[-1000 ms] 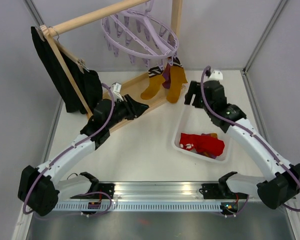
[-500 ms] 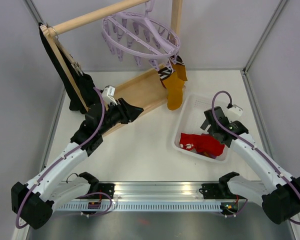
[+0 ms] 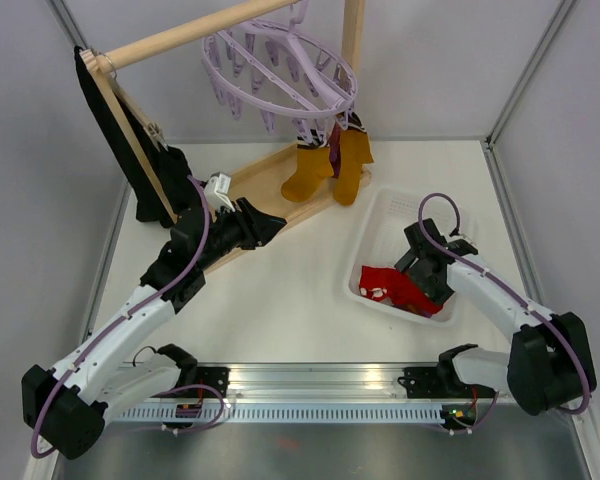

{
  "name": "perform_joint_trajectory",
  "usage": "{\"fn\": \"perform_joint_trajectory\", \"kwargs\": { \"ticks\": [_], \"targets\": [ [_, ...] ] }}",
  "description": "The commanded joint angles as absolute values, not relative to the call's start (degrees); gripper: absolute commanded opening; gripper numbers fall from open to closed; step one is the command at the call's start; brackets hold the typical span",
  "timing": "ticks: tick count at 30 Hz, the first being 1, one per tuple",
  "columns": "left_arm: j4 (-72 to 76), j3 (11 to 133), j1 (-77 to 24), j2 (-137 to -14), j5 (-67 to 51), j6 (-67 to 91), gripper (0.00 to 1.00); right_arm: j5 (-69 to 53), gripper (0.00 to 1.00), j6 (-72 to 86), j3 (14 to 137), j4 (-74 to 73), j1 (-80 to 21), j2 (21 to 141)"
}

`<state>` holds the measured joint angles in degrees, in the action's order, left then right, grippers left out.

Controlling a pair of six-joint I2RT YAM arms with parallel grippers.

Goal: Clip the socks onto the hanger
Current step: Clamp the sock onto the hanger.

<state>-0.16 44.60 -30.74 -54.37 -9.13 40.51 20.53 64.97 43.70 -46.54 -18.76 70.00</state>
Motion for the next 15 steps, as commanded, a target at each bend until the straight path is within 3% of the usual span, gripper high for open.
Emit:
{"fn": "perform_joint_trajectory", "kwargs": {
  "ticks": [1,4,6,7,8,9,10,12,13,15],
  "targets": [
    [0.35,44.47,-30.94,-53.7,-8.53,38.41,0.49,15.39,0.98,67.94,41.05,-40.01,-17.23,71.72],
    [0.35,44.39,-30.94,-54.14,-8.53,38.5,0.49,15.64,0.96,67.5,40.52,-37.45,-16.61,74.44],
    [0.53,44.39,-30.94,-54.4,-8.53,38.5,0.49,15.73,0.85,66.1,41.04,-35.35,-16.17,76.81],
    [0.53,44.3,-30.94,-54.49,-8.53,38.5,0.49,15.82,0.78,65.48,41.22,-34.38,-15.91,77.43],
    [0.61,44.21,-30.94,-54.49,-8.53,38.5,0.49,16.43,0.6,65.04,41.83,-33.76,-15.13,78.65],
    [0.62,44.21,-30.94,-54.49,-8.35,38.58,0.49,16.61,0.49,63.99,42.27,-32.1,-14.68,79.1],
    [0.62,44.3,-30.94,-54.67,-8.35,38.5,0.49,16.52,0.29,63.03,42.97,-30.86,-13.55,79.54],
    [0.79,44.38,-30.94,-54.67,-8.35,38.5,0.49,15.56,0.08,59.35,44.11,-27.18,-12.49,81.03],
    [0.79,44.3,-30.94,-54.67,-8.26,38.58,0.49,15.47,0.0,58.28,45.86,-26.46,-11.7,81.64],
    [0.79,44.56,-30.94,-54.76,-8.17,38.5,0.49,15.9,0.0,55.56,48.06,-24.62,-11.16,82.79]
  ]
}}
